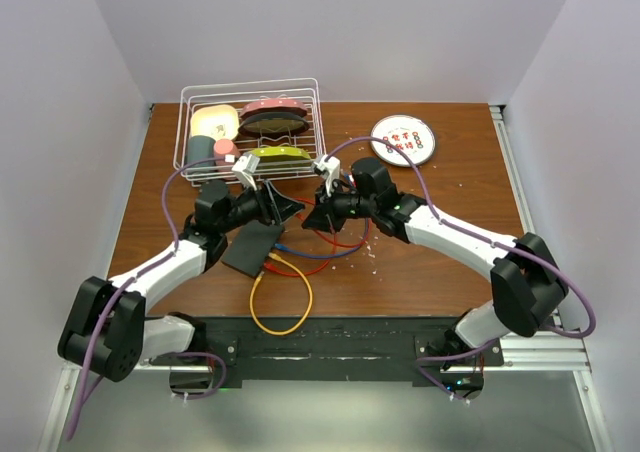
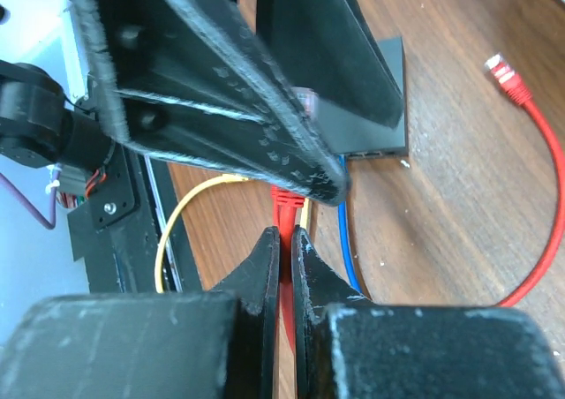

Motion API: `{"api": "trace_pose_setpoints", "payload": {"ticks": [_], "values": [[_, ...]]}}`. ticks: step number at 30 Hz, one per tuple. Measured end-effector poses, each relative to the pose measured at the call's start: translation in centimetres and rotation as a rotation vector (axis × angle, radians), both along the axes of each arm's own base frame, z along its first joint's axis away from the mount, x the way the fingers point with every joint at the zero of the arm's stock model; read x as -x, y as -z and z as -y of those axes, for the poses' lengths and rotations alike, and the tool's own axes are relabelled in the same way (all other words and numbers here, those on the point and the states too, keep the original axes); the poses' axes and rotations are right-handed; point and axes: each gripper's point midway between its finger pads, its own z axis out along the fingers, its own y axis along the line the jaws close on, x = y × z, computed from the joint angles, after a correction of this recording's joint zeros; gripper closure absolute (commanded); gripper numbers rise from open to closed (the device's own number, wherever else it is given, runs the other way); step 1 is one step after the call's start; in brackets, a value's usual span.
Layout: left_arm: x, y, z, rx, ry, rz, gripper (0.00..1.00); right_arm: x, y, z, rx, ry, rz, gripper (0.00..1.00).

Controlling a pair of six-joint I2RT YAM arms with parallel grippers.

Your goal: Insert the plug into the switch port

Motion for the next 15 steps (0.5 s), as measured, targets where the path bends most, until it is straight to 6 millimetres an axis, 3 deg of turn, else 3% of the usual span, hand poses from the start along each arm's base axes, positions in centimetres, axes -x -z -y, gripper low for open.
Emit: {"api": "trace_pose_setpoints", "payload": {"ticks": [3,6,10,13,15], "values": [[0.2,-0.5,0.4,0.025,0.023,0.004,1.00,-0.1,-0.4,0.1,-0.005,0.007,0.011,1.00],[0.5,-1.7,0.9,0.067,0.056,0.028,1.00,-0.3,0.4,0.4,0.020,0.023,-0.001,0.99],[0.6,-1.8,1.0,0.081,0.060,0.025,1.00,-0.4,0.3,0.3,0.019,0.028,0.000,0.59],[0.7,-1.5,0.9,0.080,0.059,0.020,1.00,-0.5,0.1,0.2,0.008,0.035,0.000,0.43],[0.8,-1.2,0.9,0.077,0.058,0.011,1.00,-0.7,-0.1,0.1,0.001,0.044,0.002,0.42]]}}
